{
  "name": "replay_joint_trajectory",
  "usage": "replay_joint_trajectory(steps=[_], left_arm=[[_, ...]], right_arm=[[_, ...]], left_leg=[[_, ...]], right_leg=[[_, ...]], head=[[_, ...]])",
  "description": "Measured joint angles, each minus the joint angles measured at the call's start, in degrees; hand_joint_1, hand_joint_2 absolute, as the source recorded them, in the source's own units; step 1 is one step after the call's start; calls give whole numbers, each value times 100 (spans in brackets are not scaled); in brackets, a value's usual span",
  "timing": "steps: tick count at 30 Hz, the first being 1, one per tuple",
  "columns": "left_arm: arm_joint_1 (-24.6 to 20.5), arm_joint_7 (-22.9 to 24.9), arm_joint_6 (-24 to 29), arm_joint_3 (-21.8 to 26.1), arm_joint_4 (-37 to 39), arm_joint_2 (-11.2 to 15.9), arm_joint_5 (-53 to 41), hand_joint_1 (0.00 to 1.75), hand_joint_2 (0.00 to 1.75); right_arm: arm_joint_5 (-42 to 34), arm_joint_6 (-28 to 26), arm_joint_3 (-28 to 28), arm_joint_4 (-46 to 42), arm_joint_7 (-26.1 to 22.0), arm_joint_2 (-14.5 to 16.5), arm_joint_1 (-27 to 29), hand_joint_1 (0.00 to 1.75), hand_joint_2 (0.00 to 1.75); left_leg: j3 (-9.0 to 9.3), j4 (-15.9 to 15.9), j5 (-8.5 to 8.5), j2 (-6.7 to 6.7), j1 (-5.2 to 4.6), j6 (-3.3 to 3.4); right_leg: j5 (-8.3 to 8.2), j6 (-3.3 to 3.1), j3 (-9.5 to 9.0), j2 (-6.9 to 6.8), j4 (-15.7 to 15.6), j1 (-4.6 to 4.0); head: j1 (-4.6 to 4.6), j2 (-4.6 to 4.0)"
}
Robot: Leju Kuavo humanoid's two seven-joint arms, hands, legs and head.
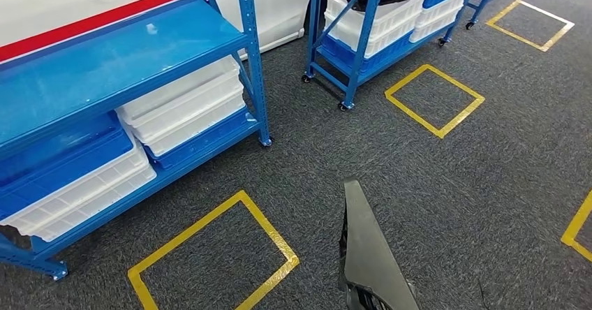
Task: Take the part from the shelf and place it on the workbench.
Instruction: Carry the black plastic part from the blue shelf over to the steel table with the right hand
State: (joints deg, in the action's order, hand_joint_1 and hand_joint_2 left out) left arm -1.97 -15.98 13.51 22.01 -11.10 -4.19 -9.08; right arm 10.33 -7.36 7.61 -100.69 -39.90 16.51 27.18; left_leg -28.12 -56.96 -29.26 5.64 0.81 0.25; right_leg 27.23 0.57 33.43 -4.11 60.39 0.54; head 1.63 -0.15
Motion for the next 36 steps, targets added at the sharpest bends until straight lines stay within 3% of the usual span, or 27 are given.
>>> replay_joint_trajectory(steps=[1, 3, 4, 6, 8, 9, 10, 11, 12, 13, 15, 17, 19, 21, 23, 25, 26, 27, 28, 30, 32, 34, 36], left_arm=[[-7, 19, 0, 15, 0, -1, -4, 0, 0], [-29, 87, -11, 50, 0, -1, -9, 0, 0], [-43, 118, -22, 64, 0, 1, -12, 0, 0], [-48, 161, -71, 80, 0, 3, -28, 0, 0], [-27, 186, -129, 95, 0, 21, -54, 0, 0], [-14, 195, -150, 102, 0, 35, -63, 0, 0], [-4, 198, -164, 109, 0, 50, -67, 0, 0], [-1, 198, -175, 113, 0, 61, -70, 0, 0], [-1, 194, -187, 114, 0, 69, -70, 0, 0], [-3, 180, -199, 115, 0, 77, -72, 0, 0], [-2, 127, -226, 121, 0, 87, -84, 0, 0], [-12, 44, -267, 127, 0, 93, -103, 0, 0], [-35, -31, -310, 128, -2, 101, -116, 0, 0], [-47, -69, -327, 129, -5, 104, -128, 0, 0], [-32, -80, -327, 130, -7, 107, -149, 0, 0], [-13, -59, -318, 133, -7, 112, -167, 0, 0], [-14, -34, -309, 136, -7, 114, -170, 0, 0], [-20, 2, -301, 141, -7, 115, -171, 0, 0], [-27, 46, -296, 148, -7, 114, -172, 0, 0], [-33, 115, -293, 163, -7, 109, -172, 0, 0], [-37, 149, -292, 183, -7, 104, -172, 0, 0], [-52, 173, -290, 197, -7, 98, -172, 0, 0], [-60, 188, -290, 202, -8, 88, -174, 0, 0]], right_arm=[[31, -10, -2, 1, 0, 2, -8, 175, 175], [90, -76, 4, 8, -1, 5, -21, 175, 175], [112, -114, 15, 16, -2, 7, -26, 175, 175], [147, -206, 54, 45, -3, 8, -71, 175, 175], [175, -309, 116, 109, -3, 8, -164, 175, 175], [186, -352, 145, 147, -2, 8, -207, 175, 175], [190, -380, 167, 183, -2, 8, -235, 175, 175], [190, -393, 180, 211, 0, 8, -249, 175, 175], [189, -397, 192, 235, 1, 7, -259, 175, 175], [186, -398, 204, 258, 2, 6, -273, 175, 175], [174, -401, 231, 296, 2, -1, -313, 175, 175], [164, -411, 246, 328, 1, -13, -345, 175, 175], [160, -421, 251, 359, 2, -26, -352, 175, 175], [157, -425, 254, 390, 1, -40, -360, 175, 175], [158, -433, 259, 422, 1, -53, -384, 175, 175], [172, -453, 261, 456, 2, -60, -394, 175, 175], [183, -469, 262, 472, 2, -63, -390, 175, 175], [197, -487, 262, 485, 3, -64, -387, 175, 175], [213, -503, 261, 494, 3, -66, -385, 175, 175], [247, -519, 262, 502, 3, -66, -393, 175, 175], [277, -521, 269, 504, 1, -66, -398, 175, 175], [291, -524, 274, 506, 0, -66, -390, 175, 175], [300, -532, 278, 508, -1, -64, -385, 175, 175]], left_leg=[[15, -4, -17, 53, -15, -31], [52, 9, -34, 166, -20, -91], [67, -4, -64, 143, -10, -123], [-28, -266, -274, -127, 16, -169], [-365, -999, -664, -441, 29, -184], [-558, -1393, -810, -501, 31, -188], [-696, -1649, -853, -524, 31, -192], [-739, -1681, -767, -534, 33, -191], [-674, -1473, -570, -552, 38, -189], [-529, -1093, -319, -614, 48, -184], [-263, -404, -27, -871, 70, -169], [-199, -189, -9, -1004, 64, -133], [-189, -154, 32, -876, 58, -58], [-170, -101, 82, -721, 67, 31], [-176, -77, 102, -555, 48, 78], [-187, -81, 98, -380, 23, 88], [-188, -82, 92, -298, 16, 88], [-183, -83, 85, -224, 12, 84], [-170, -83, 75, -155, 9, 76], [-138, -84, 47, -35, -3, 40], [-111, -84, 22, 68, -14, -15], [-81, -78, -7, 167, -17, -74], [-111, -241, -162, -6, -2, -124]], right_leg=[[-8, -37, -68, -73, -139, -27], [-8, -109, -47, 36, -173, -51], [-24, -145, -43, 100, -195, -42], [-68, -227, -43, 233, -244, -7], [-90, -271, -30, 385, -253, -3], [-92, -278, -23, 471, -247, -9], [-93, -280, -22, 558, -237, -14], [-90, -277, -24, 642, -221, -15], [-85, -271, -25, 725, -200, -12], [-75, -258, -24, 809, -174, -8], [-61, -206, 12, 968, -110, -14], [-81, -129, 67, 1100, -88, -14], [-114, -54, 106, 1182, -97, 6], [26, -5, 218, 946, 108, 0], [389, 30, 507, 587, 717, -6], [640, 56, 790, 465, 1324, 11], [617, 58, 810, 442, 1391, 17], [494, 50, 714, 417, 1240, 19], [307, 30, 509, 360, 891, 13], [62, -52, 88, 110, 132, -38], [32, -124, -50, -13, -163, -103], [2, -172, -44, 120, -198, -105], [-40, -236, -70, 249, -265, -63]], head=[[0, 0], [1, 0], [1, 0], [1, 0], [1, 0], [1, 0], [2, 0], [1, 0], [2, 0], [2, 0], [1, 0], [1, 0], [1, 0], [-2, 0], [-3, 0], [-3, 0], [-3, 0], [-3, 0], [-3, 0], [-3, 0], [-2, 0], [-1, 0], [0, 0]])
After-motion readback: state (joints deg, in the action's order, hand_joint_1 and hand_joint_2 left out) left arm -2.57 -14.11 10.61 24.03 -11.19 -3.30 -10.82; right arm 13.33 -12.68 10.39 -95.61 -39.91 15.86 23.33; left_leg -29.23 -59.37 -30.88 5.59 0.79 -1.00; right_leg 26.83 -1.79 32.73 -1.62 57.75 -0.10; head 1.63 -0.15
